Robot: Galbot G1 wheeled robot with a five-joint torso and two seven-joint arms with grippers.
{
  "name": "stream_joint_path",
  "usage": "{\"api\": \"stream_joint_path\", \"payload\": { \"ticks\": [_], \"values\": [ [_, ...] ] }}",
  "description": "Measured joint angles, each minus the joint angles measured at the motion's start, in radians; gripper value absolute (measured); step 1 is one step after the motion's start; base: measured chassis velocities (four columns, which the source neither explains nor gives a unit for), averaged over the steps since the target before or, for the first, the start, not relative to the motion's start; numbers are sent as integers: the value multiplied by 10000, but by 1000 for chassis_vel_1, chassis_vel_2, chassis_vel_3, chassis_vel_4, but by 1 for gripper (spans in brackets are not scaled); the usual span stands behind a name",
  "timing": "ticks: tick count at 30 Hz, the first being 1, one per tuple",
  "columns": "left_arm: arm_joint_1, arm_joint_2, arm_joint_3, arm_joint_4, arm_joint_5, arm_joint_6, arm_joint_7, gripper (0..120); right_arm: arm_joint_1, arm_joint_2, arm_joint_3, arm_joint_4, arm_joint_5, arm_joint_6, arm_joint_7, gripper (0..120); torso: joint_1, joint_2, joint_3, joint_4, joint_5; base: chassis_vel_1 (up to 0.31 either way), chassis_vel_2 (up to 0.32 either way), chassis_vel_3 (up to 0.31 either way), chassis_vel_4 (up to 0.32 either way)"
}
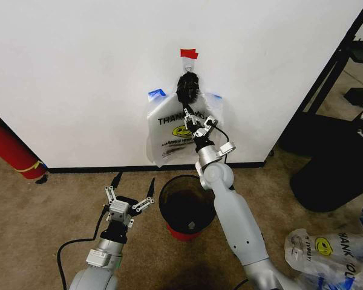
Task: Pick up the garbage bag from the wall and place it over the trash bin.
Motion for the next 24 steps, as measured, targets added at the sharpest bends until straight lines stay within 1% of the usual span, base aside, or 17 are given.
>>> {"api": "stream_joint_path", "payload": {
  "ticks": [1, 3, 4, 5, 7, 8, 12, 14, 16, 20, 23, 24],
  "values": [
    [0, 0, 0, 0, 0, 0, 0, 100, 0, 0, 0, 0, 0, 0, 0, 32, 0, 0, 0, 0, 0, 0, 0, 0, 0],
    [16, 0, 0, -17, 10, 0, 0, 100, 5, 0, -1, 1, -13, 20, -18, 41, 0, 0, 0, 0, 0, 0, 0, 0, 0],
    [19, 0, -1, -22, 12, 0, 0, 100, 12, 0, -1, -2, -15, 23, -18, 41, 0, 0, 0, 0, 0, 0, 0, 0, 0],
    [35, 0, -11, -40, 21, -5, 0, 100, 70, 0, -1, -28, -20, 29, -19, 49, 0, 0, 0, 0, 0, 0, 0, 0, 0],
    [55, 6, -36, -45, 39, -24, 0, 100, 207, -1, -12, -111, -73, 54, -19, 57, 0, 0, 0, 0, 0, 0, 0, 0, 0],
    [55, 6, -36, -45, 39, -24, 0, 100, 207, -1, -12, -111, -73, 54, -19, 57, 0, 0, 0, 0, 0, 0, 0, 0, 0],
    [81, 13, -64, -82, 59, -42, 0, 100, 440, 0, -65, -220, -231, 126, -20, 74, 0, 0, 0, 1, 0, 0, 0, 0, 0],
    [86, 15, -73, -89, 61, -44, -1, 100, 498, 0, -78, -228, -286, 144, -19, 79, 0, 0, 0, 0, -1, 0, 0, 0, 0],
    [86, 16, -77, -90, 62, -45, -2, 100, 520, -1, -82, -233, -329, 155, -19, 77, 0, 0, 0, 1, 0, 0, 0, 0, 0],
    [67, 11, -85, -74, 71, -76, -6, 100, 607, -1, -85, -308, -505, 200, -21, 59, 0, 0, 0, 0, 0, 0, 0, 0, 0],
    [38, 2, -77, -39, 86, -80, -8, 100, 663, -1, -39, -365, -575, 241, -22, 48, 0, 0, 0, 0, 0, 0, 0, 0, 0],
    [38, 2, -77, -39, 86, -80, -8, 100, 663, -1, -39, -365, -575, 241, -22, 48, 0, 0, 0, 0, 0, 0, 0, 0, 0]
  ]
}}
